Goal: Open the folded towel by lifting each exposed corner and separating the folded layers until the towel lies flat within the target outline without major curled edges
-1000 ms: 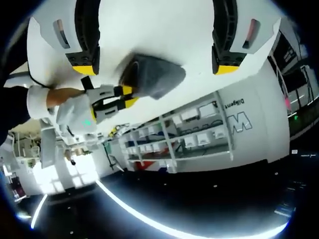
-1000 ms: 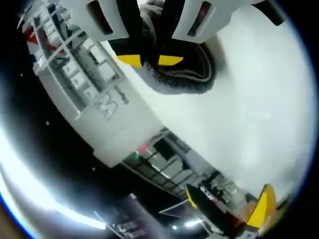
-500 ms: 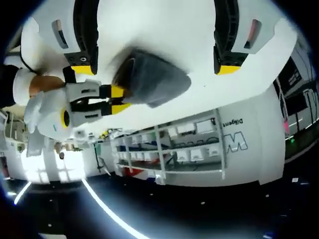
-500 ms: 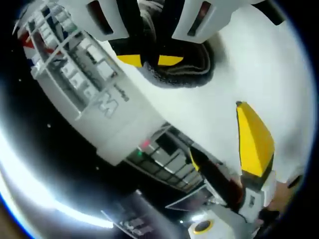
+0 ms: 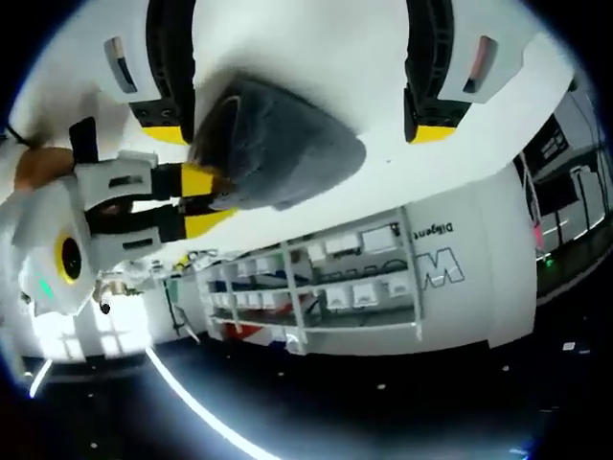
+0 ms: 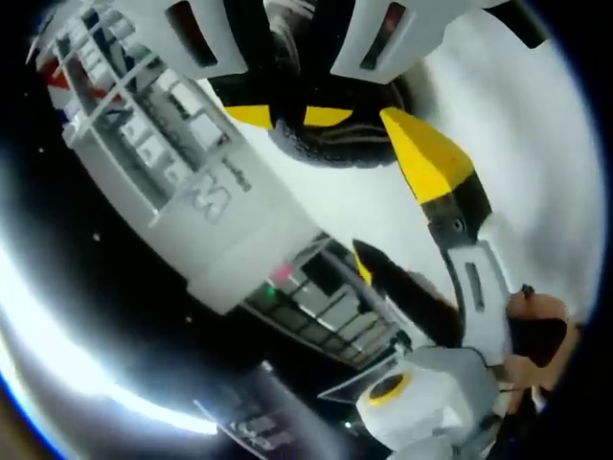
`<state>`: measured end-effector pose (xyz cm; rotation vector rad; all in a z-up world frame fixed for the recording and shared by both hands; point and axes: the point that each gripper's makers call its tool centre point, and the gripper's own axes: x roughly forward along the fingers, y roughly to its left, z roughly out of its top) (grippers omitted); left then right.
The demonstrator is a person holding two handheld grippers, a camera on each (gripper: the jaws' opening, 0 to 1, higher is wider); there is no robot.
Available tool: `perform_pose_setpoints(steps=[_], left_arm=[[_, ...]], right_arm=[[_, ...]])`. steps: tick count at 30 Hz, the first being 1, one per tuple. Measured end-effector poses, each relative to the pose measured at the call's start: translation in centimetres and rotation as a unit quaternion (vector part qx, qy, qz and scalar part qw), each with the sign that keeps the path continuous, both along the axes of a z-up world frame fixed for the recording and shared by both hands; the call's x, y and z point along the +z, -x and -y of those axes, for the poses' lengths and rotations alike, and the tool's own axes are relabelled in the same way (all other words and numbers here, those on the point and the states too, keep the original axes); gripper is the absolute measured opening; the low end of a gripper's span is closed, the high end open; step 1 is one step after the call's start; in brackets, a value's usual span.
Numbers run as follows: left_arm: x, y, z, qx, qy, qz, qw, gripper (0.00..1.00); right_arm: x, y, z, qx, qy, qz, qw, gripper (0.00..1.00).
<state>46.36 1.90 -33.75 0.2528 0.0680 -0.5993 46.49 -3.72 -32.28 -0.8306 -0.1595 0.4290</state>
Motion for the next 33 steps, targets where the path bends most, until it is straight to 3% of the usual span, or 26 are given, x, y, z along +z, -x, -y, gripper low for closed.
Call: perform_pose_setpoints(steps=[9,11,16,24,33], left_arm=[[-0.8,-1.2,0.4,0.002,0.005,-0.006,1.0000,0.84],[-0.8,-1.3,1.0,-0.021,0.040,-0.016,0.9989,0.83],[-1.7,-2.0,0.9,-0.008,0.007,-0.008,0.9999,0.78],[-2.8,-3.1,1.4,0.000,-0.015,-0.014,0.9998,0.72],[-3.4,-3.6,2.1,0.002,-0.009,-0.024,0.9997,0.70]], right_arm=[[0.3,0.2,-0.3,0.004,0.002,0.008,1.0000,0.03],[0.3,0.2,-0.3,0.004,0.000,0.007,1.0000,0.03],[0.5,0.2,-0.4,0.002,0.017,0.020,0.9997,0.03],[0.6,0.3,-0.8,0.000,0.041,0.037,0.9984,0.03],[0.7,0.4,-1.1,0.002,0.058,0.049,0.9971,0.03]])
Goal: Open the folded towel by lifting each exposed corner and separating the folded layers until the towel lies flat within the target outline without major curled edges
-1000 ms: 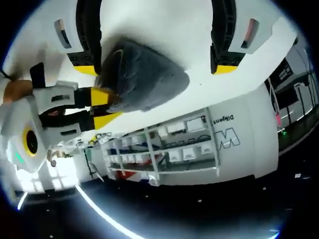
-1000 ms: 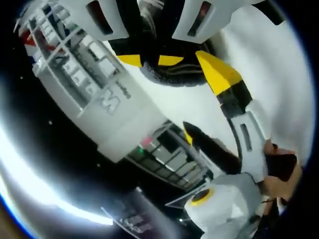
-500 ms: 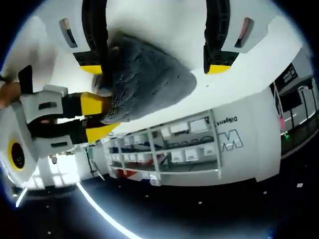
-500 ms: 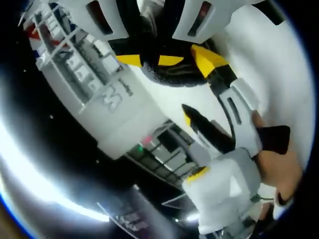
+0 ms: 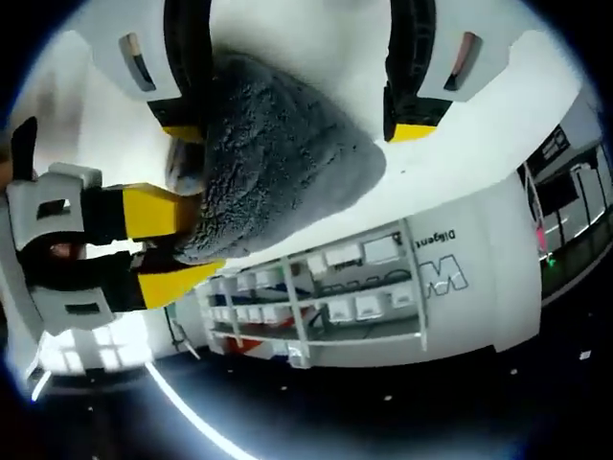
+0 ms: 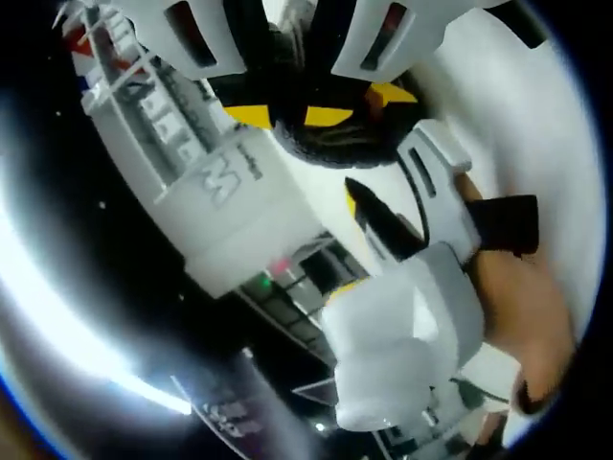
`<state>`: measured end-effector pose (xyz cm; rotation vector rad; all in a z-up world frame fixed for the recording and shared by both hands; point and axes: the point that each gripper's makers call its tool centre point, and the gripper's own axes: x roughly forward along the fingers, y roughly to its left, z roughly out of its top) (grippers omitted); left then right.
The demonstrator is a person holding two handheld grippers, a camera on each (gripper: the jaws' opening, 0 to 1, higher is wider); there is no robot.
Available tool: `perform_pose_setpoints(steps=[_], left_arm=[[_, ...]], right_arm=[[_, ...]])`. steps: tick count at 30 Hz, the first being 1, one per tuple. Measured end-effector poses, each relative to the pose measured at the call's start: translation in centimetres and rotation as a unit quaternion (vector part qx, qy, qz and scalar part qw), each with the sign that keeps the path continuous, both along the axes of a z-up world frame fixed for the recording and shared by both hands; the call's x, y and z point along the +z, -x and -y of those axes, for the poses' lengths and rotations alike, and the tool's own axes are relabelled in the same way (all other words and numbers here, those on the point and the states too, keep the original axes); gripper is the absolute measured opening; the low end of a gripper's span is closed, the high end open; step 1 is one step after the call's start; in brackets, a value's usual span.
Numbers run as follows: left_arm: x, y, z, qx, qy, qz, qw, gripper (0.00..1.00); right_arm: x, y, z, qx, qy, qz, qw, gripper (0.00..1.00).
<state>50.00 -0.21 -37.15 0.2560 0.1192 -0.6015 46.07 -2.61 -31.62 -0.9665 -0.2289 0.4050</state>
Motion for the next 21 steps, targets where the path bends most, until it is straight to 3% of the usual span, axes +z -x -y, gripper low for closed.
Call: perform_pose_setpoints(steps=[3,5,7,14,17,21], left_arm=[[0.0,-0.1,0.1,0.000,-0.001,0.002,1.0000,0.67],[0.0,-0.1,0.3,-0.002,-0.001,0.003,1.0000,0.64],[0.0,0.0,0.6,-0.006,-0.003,0.005,1.0000,0.61],[0.3,-0.4,0.6,-0.006,-0.028,0.029,0.9992,0.57],[0.9,-0.3,1.0,-0.021,-0.028,0.049,0.9982,0.44],[1.3,-0.6,0.8,-0.022,-0.021,0.054,0.9981,0.40]], right_arm=[[0.0,0.6,-0.9,0.027,-0.027,-0.014,0.9992,0.03],[0.1,0.9,-1.1,0.029,-0.021,-0.009,0.9993,0.03],[0.2,1.0,-1.4,0.027,0.013,0.015,0.9994,0.03],[0.1,1.1,-1.6,0.031,0.020,0.019,0.9991,0.03],[0.3,1.1,-1.4,0.027,0.018,0.024,0.9992,0.03],[0.6,1.4,-1.4,0.028,0.023,0.036,0.9987,0.02]])
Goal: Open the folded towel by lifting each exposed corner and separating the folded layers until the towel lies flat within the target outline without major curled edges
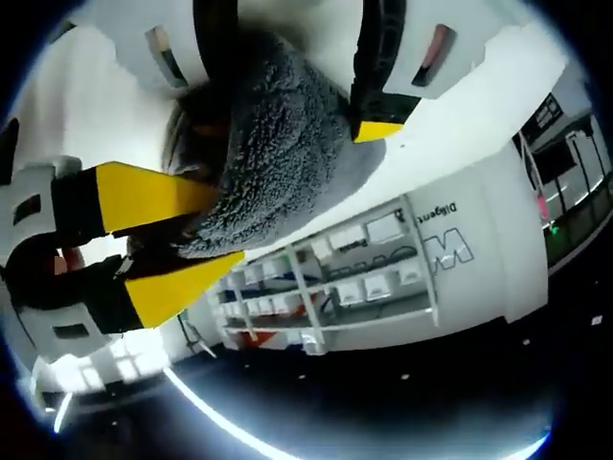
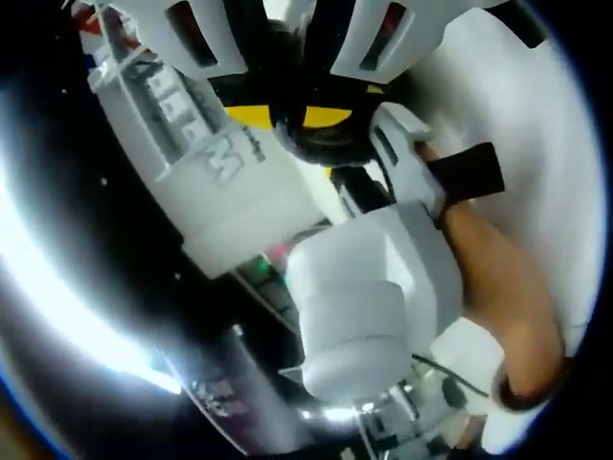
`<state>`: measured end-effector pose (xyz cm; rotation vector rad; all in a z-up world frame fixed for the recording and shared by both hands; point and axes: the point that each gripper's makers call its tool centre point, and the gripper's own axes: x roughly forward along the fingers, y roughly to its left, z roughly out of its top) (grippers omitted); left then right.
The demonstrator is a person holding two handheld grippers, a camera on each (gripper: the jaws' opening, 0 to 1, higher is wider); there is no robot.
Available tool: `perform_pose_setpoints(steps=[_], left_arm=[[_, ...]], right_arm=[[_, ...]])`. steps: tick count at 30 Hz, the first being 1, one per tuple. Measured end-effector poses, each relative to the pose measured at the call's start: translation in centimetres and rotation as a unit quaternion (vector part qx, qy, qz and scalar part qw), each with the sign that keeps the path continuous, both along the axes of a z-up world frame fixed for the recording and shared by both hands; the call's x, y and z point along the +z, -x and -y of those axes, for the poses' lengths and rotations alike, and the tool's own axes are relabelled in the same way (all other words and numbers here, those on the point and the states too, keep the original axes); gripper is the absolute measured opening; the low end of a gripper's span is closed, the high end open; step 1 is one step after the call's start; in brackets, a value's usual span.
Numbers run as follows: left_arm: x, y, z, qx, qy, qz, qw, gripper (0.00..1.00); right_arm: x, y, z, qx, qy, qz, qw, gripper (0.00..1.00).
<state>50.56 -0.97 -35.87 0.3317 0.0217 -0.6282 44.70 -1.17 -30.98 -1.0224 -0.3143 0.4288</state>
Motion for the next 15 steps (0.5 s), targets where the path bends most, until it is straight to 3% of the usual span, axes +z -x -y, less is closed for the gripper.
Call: perform_pose_setpoints(steps=[7,15], left_arm=[[0.17,-0.10,-0.27,-0.007,0.021,-0.010,0.9997,0.26],[0.58,0.19,-0.84,-0.026,0.075,-0.058,0.9951,0.17]], right_arm=[[-0.12,-0.25,0.10,-0.005,0.016,0.008,0.9998,0.03],[-0.11,-0.20,-0.16,0.007,0.022,0.010,0.9997,0.06]])
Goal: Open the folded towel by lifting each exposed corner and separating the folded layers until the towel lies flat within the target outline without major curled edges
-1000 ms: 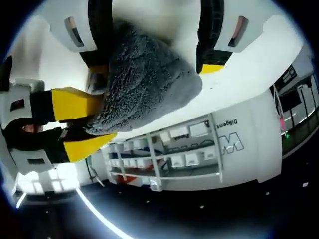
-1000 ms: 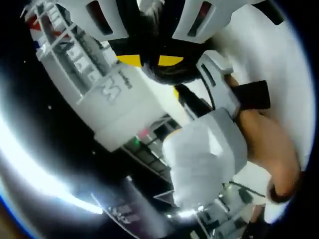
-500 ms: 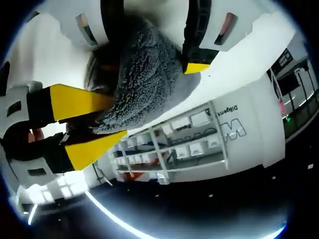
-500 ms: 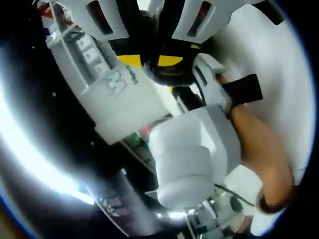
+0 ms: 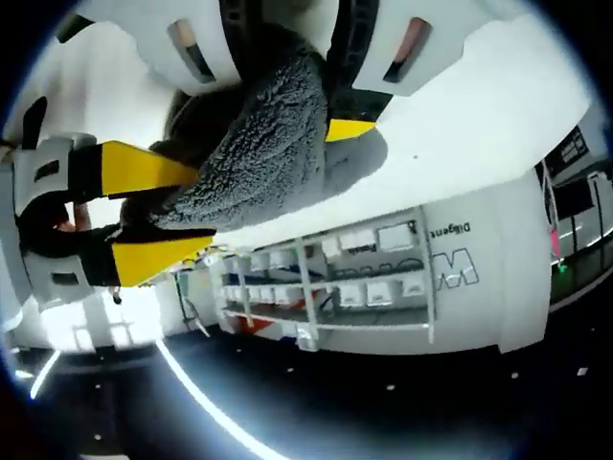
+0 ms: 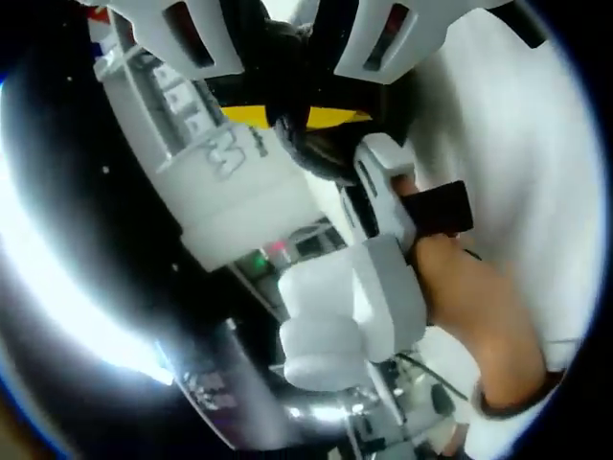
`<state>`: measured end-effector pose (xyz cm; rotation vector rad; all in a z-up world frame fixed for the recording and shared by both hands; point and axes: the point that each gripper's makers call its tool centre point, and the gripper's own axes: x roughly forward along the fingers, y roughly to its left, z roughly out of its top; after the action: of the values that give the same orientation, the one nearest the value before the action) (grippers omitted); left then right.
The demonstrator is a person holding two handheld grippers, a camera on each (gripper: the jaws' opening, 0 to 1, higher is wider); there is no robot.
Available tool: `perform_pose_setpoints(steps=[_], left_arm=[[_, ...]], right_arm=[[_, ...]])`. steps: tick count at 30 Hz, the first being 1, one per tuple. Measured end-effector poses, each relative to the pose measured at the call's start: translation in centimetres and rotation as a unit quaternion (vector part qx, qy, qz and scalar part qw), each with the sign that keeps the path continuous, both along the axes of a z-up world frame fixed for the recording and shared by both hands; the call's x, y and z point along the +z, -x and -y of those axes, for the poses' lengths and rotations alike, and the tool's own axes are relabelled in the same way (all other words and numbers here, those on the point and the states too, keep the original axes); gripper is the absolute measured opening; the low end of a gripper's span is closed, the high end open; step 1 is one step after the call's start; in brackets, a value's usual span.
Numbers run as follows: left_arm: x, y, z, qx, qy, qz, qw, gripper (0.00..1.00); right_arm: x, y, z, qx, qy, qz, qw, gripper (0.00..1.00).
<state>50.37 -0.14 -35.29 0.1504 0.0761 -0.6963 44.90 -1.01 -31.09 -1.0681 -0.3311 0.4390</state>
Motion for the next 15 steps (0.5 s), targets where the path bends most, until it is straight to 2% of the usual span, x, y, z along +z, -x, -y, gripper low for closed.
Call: perform_pose_setpoints(steps=[3,5,6,9,15], left_arm=[[0.2,0.3,-0.1,-0.010,0.025,-0.025,0.9993,0.15],[0.5,0.6,-0.2,-0.020,0.061,-0.058,0.9963,0.14],[0.7,0.6,-0.3,-0.024,0.069,-0.065,0.9952,0.14],[0.9,0.4,-0.9,-0.022,0.075,-0.071,0.9944,0.13],[1.5,0.0,-1.5,-0.023,0.094,-0.084,0.9918,0.13]], right_arm=[[0.1,0.3,-0.4,0.012,-0.004,-0.001,0.9999,0.11],[0.2,0.4,-0.6,0.018,-0.007,-0.001,0.9998,0.19],[0.1,0.3,-0.6,0.019,-0.005,-0.002,0.9998,0.24],[-0.3,0.0,-0.5,0.017,-0.005,-0.014,0.9997,0.34],[-0.1,0.3,-0.6,0.025,-0.009,-0.015,0.9995,0.39]])
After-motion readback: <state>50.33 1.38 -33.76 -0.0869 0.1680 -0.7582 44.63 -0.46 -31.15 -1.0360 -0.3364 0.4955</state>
